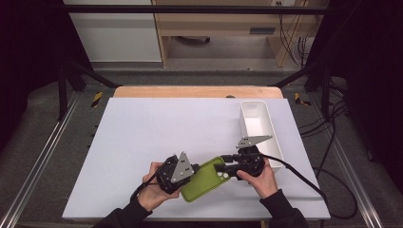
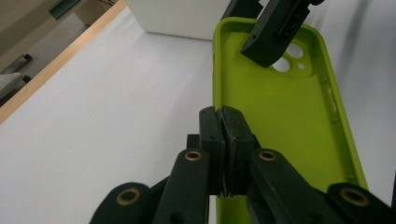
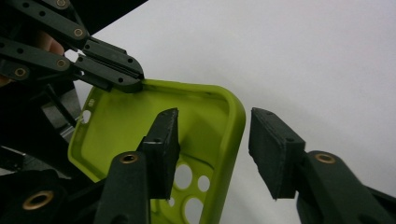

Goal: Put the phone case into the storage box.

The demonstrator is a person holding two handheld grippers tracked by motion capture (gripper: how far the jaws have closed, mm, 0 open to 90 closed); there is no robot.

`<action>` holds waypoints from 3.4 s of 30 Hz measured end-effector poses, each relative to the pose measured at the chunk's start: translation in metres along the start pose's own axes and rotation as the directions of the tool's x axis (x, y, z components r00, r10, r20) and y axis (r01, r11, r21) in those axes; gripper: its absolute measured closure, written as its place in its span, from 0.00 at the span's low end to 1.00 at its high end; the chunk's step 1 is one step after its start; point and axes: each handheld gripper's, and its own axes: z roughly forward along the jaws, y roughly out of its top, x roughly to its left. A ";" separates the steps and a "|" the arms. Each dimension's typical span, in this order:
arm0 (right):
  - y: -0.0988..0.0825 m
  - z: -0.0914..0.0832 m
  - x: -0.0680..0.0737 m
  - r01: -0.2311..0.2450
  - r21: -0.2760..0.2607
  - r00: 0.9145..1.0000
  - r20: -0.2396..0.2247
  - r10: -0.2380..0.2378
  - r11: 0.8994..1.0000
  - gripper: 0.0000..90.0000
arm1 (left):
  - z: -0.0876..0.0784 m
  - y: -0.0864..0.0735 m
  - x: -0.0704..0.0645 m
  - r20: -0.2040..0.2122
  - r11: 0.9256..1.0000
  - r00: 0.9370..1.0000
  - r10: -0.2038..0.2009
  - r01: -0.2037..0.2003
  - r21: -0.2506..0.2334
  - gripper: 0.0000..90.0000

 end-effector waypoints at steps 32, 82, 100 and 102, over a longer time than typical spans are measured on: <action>-0.001 -0.009 -0.005 -0.065 0.054 0.997 -0.045 0.067 0.996 0.87 | 0.000 0.002 -0.007 -0.013 0.996 0.996 0.084 -0.083 0.026 0.98; 0.002 -0.036 -0.001 0.023 -0.020 0.989 0.146 -0.020 1.000 0.89 | -0.020 -0.024 0.049 0.073 0.936 0.958 -0.276 0.286 -0.207 0.22; 0.008 -0.055 0.004 0.142 -0.052 0.962 0.241 -0.126 0.988 0.89 | -0.035 -0.062 0.078 0.046 0.883 0.919 -0.392 0.390 -0.261 0.04; 0.010 -0.058 0.005 0.155 -0.056 0.958 0.252 -0.136 0.986 0.89 | -0.037 -0.067 0.080 0.038 0.881 0.917 -0.398 0.393 -0.265 0.04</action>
